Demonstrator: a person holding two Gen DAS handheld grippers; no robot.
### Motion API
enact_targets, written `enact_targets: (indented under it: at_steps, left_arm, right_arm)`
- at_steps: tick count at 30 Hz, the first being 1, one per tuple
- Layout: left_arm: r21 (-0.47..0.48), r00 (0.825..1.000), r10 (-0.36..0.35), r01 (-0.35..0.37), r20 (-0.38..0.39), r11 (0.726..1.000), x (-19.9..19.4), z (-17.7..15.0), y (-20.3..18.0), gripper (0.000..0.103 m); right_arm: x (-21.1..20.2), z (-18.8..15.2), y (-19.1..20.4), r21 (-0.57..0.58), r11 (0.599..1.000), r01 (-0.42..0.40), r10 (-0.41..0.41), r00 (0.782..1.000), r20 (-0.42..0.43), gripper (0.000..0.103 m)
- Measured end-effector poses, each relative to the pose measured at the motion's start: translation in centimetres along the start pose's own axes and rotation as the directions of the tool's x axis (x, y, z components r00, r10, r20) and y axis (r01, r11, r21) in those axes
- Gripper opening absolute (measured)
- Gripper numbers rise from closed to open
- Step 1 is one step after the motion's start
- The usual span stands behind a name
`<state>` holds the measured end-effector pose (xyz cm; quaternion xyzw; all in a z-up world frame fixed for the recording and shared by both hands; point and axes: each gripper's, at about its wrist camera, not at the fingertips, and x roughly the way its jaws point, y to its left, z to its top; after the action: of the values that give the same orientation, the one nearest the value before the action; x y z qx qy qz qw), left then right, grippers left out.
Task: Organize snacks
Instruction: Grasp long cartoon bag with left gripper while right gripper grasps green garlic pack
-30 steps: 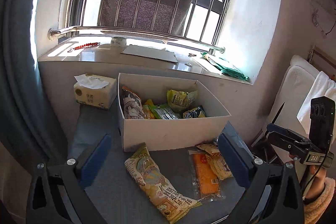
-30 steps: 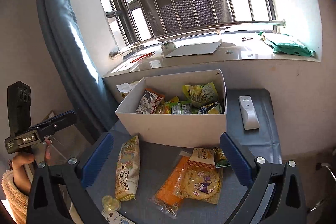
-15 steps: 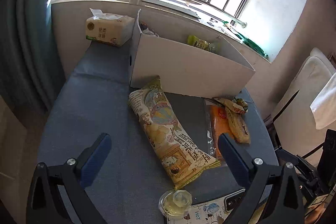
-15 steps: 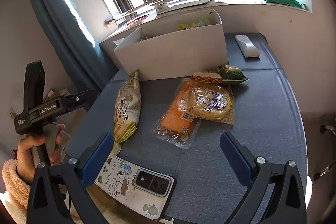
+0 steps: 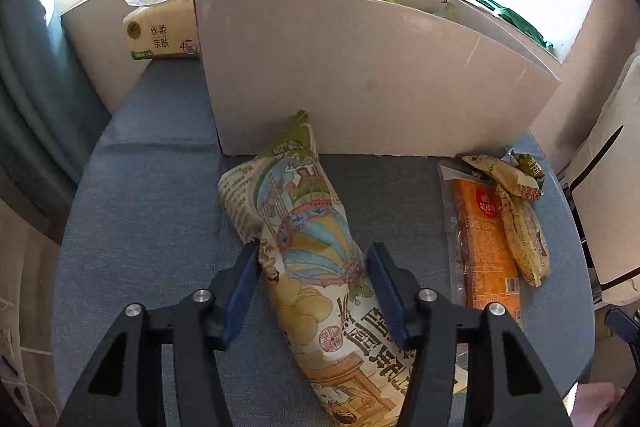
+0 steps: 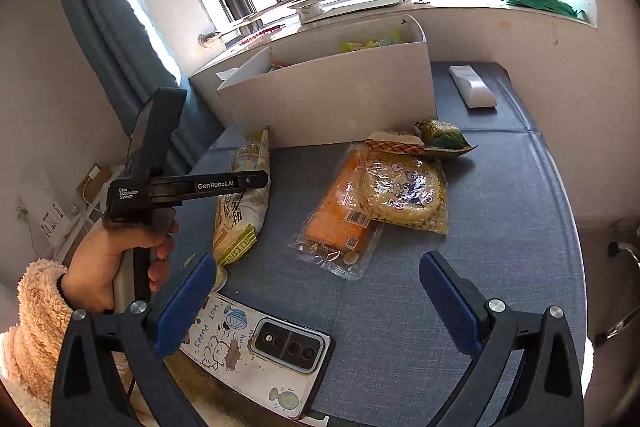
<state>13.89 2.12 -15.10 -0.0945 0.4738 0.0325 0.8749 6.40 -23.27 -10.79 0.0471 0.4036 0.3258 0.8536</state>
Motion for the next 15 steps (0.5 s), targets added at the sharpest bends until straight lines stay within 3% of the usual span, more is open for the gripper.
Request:
enact_targets:
  at_steps: [2,4,8,11,15]
  left_arm:
    - [0.013,0.999,-0.016,0.015,0.029,1.000,-0.6,0.2,0.1,0.035]
    - [0.003,0.997,-0.056,0.056,0.058,0.998,-1.6,0.5,0.5,0.028]
    - [0.045,0.985,-0.098,0.092,0.144,0.995,-4.9,0.5,0.0,0.026]
    - [0.051,0.966,-0.165,0.158,0.199,0.986,-7.5,0.7,0.4,0.025]
    - [0.083,0.940,-0.193,0.176,0.283,0.981,-11.2,1.0,0.4,0.024]
  right_arm:
    - [0.0,0.1,-0.3,0.012,1.000,-0.003,0.003,1.000,0.001,0.103]
    - [0.0,0.2,-0.7,0.020,1.000,-0.005,0.005,1.000,0.004,0.103]
    - [0.2,1.1,-2.3,0.068,0.998,0.015,-0.017,1.000,0.021,0.103]
    - [1.2,2.9,-4.5,0.123,0.992,0.018,-0.022,0.999,0.030,0.103]
    - [4.0,6.5,-8.2,0.174,0.982,0.072,-0.075,0.997,0.009,0.103]
